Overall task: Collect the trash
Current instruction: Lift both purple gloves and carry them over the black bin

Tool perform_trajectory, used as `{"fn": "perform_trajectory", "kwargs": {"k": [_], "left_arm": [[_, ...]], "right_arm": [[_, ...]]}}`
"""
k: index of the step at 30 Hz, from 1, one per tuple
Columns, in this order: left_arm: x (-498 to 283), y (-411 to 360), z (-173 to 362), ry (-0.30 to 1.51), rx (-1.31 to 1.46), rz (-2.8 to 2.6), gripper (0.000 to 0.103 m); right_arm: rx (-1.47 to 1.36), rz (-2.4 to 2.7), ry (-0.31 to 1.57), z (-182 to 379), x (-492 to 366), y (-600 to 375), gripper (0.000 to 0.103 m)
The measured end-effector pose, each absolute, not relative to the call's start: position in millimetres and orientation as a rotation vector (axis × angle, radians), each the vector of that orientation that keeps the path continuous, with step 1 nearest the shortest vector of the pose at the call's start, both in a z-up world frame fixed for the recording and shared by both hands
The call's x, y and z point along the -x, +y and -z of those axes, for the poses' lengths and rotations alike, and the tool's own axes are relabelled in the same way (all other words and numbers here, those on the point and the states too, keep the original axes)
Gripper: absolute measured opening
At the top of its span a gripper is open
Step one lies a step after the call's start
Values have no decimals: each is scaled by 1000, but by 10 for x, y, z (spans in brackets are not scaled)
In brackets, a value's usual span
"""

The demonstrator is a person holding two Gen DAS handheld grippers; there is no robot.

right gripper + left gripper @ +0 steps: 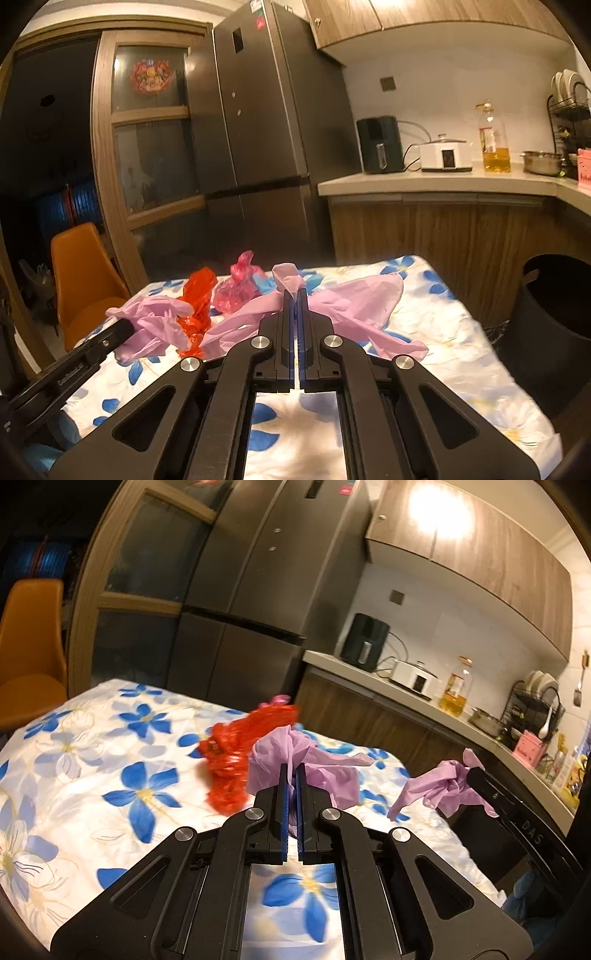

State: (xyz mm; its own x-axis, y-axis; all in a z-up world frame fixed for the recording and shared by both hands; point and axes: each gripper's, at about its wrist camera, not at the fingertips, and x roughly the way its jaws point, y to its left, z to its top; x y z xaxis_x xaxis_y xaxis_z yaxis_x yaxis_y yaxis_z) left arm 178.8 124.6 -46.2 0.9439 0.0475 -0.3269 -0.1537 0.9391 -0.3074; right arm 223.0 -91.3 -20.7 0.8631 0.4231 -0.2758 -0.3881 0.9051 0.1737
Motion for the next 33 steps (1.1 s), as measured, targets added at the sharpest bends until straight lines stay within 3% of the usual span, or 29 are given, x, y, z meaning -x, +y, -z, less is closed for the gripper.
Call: {"fn": "perform_trajectory", "kwargs": {"k": [33], "left_arm": [[-2779,-1574,-174,247,95,411,2]], "right_arm": [[-254,54,144,-59,-2150,-3352,2]]}}
